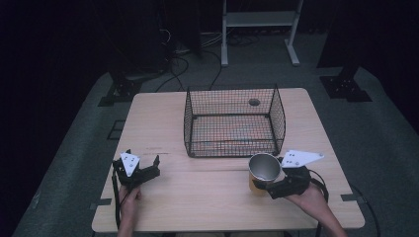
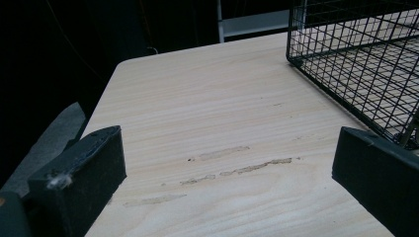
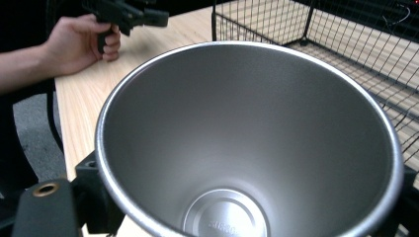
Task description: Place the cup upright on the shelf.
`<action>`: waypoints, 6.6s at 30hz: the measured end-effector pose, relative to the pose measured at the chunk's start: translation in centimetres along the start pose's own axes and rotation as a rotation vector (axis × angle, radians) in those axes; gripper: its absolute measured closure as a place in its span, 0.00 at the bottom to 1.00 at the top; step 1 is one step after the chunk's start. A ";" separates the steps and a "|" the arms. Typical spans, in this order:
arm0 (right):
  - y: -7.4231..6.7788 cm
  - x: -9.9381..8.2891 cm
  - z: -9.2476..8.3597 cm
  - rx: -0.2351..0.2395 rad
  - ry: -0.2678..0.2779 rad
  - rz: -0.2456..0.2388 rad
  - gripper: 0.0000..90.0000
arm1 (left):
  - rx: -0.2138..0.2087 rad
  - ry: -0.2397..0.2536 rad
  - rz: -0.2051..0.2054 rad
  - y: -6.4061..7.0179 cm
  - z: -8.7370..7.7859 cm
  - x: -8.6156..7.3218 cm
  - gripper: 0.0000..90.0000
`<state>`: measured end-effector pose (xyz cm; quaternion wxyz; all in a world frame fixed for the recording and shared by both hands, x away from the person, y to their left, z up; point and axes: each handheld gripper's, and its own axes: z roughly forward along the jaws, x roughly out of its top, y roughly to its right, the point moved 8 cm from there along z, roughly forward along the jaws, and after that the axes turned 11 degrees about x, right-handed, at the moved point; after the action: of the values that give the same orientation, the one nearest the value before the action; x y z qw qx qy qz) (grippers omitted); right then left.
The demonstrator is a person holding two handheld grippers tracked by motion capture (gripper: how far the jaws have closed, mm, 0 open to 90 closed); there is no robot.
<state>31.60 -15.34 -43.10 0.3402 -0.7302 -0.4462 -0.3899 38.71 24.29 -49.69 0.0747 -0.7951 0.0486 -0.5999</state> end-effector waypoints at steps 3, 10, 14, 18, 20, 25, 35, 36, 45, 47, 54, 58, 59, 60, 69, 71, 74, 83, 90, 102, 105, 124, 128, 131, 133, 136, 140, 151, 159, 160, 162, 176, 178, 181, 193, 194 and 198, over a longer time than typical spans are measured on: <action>0.1 0.7 -0.2 0.000 0.007 -0.002 0.15 | 0.000 0.000 0.000 0.0 0.0 0.0 0.00; 0.2 2.8 -0.4 0.001 0.010 -0.021 0.15 | 0.001 0.000 -0.002 0.0 0.0 0.0 0.00; 0.4 3.7 -0.5 -0.004 0.014 -0.023 0.15 | 0.000 0.000 -0.002 0.0 0.0 0.0 0.00; 0.6 4.9 -0.6 -0.004 0.020 -0.032 0.15 | 0.000 -0.001 0.000 0.0 0.0 0.0 0.00; 0.6 5.2 -0.6 -0.001 0.022 -0.031 0.15 | 0.000 -0.001 0.000 0.0 0.0 0.0 0.00; 0.6 6.4 -0.6 -0.003 0.017 -0.046 0.15 | -0.001 -0.001 0.000 0.0 0.0 0.0 0.00; 1.2 8.9 -0.5 0.001 0.035 -0.052 0.15 | -0.001 0.001 -0.005 0.0 0.0 0.0 0.00; 1.4 9.4 -0.4 0.000 0.037 -0.054 0.15 | -0.001 0.001 -0.006 0.0 0.0 0.0 0.00; 2.5 11.3 0.3 0.002 0.041 -0.046 0.15 | -0.001 0.000 -0.004 -0.1 0.0 0.0 0.00; 2.9 11.7 0.5 0.000 0.041 -0.045 0.15 | -0.002 0.001 -0.005 -0.1 0.0 0.0 0.00; 4.2 13.1 1.4 -0.003 0.043 -0.035 0.15 | -0.004 0.000 -0.007 -0.1 0.0 0.0 0.00; 4.7 13.9 1.7 -0.008 0.045 -0.031 0.15 | -0.005 0.001 -0.008 -0.1 -0.1 0.0 0.00; 4.9 14.0 1.9 -0.009 0.044 -0.031 0.15 | -0.004 0.001 -0.008 -0.1 -0.1 0.0 0.00; 5.3 14.4 2.2 -0.010 0.040 -0.026 0.15 | -0.005 0.001 -0.009 -0.1 -0.1 0.0 0.00; 7.1 15.0 3.9 -0.012 0.020 -0.002 0.15 | -0.006 0.002 -0.011 -0.2 -0.1 0.0 0.00; 7.6 15.0 4.3 -0.010 0.017 0.006 0.15 | -0.006 0.002 -0.012 -0.2 -0.1 0.0 0.00; 8.4 15.0 5.0 -0.010 0.007 0.019 0.15 | -0.007 0.002 -0.013 -0.2 -0.1 0.0 0.00; 10.3 15.4 6.4 -0.015 0.010 0.048 0.15 | -0.007 0.004 -0.016 -0.2 -0.1 0.0 0.00; 11.7 15.5 7.0 -0.032 0.004 0.065 0.15 | -0.008 0.003 -0.016 -0.2 -0.1 0.0 0.00; 13.9 15.8 8.1 -0.050 -0.001 0.090 0.15 | -0.009 0.005 -0.020 -0.2 -0.1 0.0 0.00; 14.1 15.8 8.3 -0.051 -0.005 0.093 0.15 | -0.009 0.004 -0.018 -0.2 -0.1 0.0 0.00; 16.9 14.2 11.5 -0.048 -0.075 0.144 0.15 | -0.011 0.007 -0.021 -0.2 -0.1 0.1 0.00; 17.4 13.5 12.2 -0.043 -0.088 0.153 0.15 | -0.011 0.007 -0.022 -0.2 -0.1 0.1 0.00; 17.8 13.1 12.6 -0.038 -0.079 0.166 0.15 | -0.011 0.006 -0.022 -0.2 -0.1 0.0 0.00; 17.9 13.0 12.7 -0.040 -0.078 0.166 0.15 | -0.012 0.006 -0.022 -0.2 -0.1 0.0 0.00; 18.4 12.2 13.0 -0.052 -0.091 0.176 0.15 | -0.012 0.007 -0.021 -0.2 -0.1 0.0 0.00; 18.8 11.7 13.1 -0.055 -0.097 0.186 0.15 | -0.012 0.007 -0.021 -0.2 -0.1 0.0 0.00; 18.9 10.6 14.0 -0.048 -0.138 0.182 0.15 | -0.012 0.007 -0.022 -0.2 -0.1 0.1 0.00; 19.0 10.0 14.6 -0.041 -0.162 0.182 0.15 | -0.013 0.007 -0.021 -0.2 -0.2 0.1 0.00; 19.1 9.9 14.6 -0.042 -0.168 0.181 0.15 | -0.014 0.007 -0.022 -0.2 -0.2 0.1 0.00; 19.0 9.7 14.8 -0.040 -0.182 0.180 0.15 | -0.014 0.008 -0.023 -0.2 -0.2 0.1 0.00; 19.0 8.6 15.7 -0.048 -0.237 0.169 0.15 | -0.015 0.008 -0.021 -0.2 -0.2 0.1 0.00; 19.1 8.5 15.7 -0.051 -0.242 0.173 0.15 | -0.015 0.008 -0.022 -0.2 -0.2 0.1 0.00; 19.2 8.3 15.8 -0.054 -0.247 0.172 0.15 | -0.015 0.008 -0.021 -0.2 -0.2 0.1 0.00; 19.2 8.1 15.5 -0.075 -0.282 0.138 0.14 | -0.015 0.009 -0.020 -0.2 -0.2 0.1 0.00; 19.2 8.1 15.5 -0.075 -0.282 0.136 0.14 | -0.015 0.009 -0.020 -0.2 -0.2 0.1 0.00; 19.2 8.1 15.5 -0.074 -0.282 0.136 0.13 | -0.016 0.009 -0.020 -0.2 -0.2 0.1 0.00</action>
<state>55.71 -6.21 -46.07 0.2728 -0.8183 -0.4242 -0.2759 38.54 24.44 -49.56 0.0622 -0.7935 0.0456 -0.6037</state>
